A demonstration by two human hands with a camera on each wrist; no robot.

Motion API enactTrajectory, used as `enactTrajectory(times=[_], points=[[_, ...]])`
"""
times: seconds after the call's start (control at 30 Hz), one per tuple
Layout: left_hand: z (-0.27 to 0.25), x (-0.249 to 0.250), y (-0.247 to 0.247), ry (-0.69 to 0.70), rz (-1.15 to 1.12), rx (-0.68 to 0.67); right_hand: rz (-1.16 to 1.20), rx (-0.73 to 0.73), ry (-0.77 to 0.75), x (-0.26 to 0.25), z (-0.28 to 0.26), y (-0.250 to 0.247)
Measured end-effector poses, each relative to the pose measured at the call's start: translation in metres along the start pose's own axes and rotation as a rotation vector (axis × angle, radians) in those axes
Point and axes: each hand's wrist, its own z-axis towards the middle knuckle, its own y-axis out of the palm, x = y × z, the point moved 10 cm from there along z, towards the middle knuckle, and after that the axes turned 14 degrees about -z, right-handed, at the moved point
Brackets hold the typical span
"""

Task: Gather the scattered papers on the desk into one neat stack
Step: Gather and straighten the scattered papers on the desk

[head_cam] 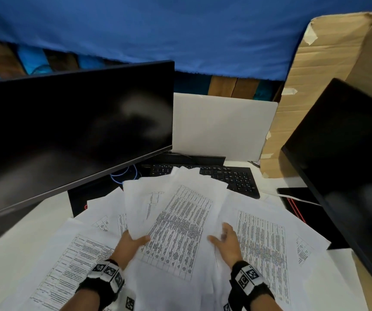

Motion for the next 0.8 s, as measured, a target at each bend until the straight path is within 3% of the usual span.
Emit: enactTrajectory(times=[0.17, 0.27, 0.37, 0.53, 0.7, 0.8], points=[[0.005, -0.012, -0.009, -0.081, -0.144, -0.069, 0.192, -0.224, -0.062, -0.021, -0.012, 0.012], [0.002, 0.006, 0.003, -0.018, -0.146, -0.197, 0.19, -0.288, -0.062, -0.048, -0.025, 0.009], [-0.01, 0.056, 0.021, 0.109, -0.045, -0.303, 0.239, -0.183, -0.19, -0.105, -0.042, -0.027], [-0.031, 0.139, 0.028, 0.335, 0.042, -0.304, 0.317, 0.058, -0.439, -0.169, -0.06, -0.09], [-0.048, 0.165, 0.034, 0.421, 0.031, -0.368, 0.331, -0.002, -0.557, -0.192, -0.07, -0.091], [-0.053, 0.162, 0.04, 0.451, 0.028, -0.407, 0.292, -0.015, -0.546, -0.191, -0.071, -0.08]])
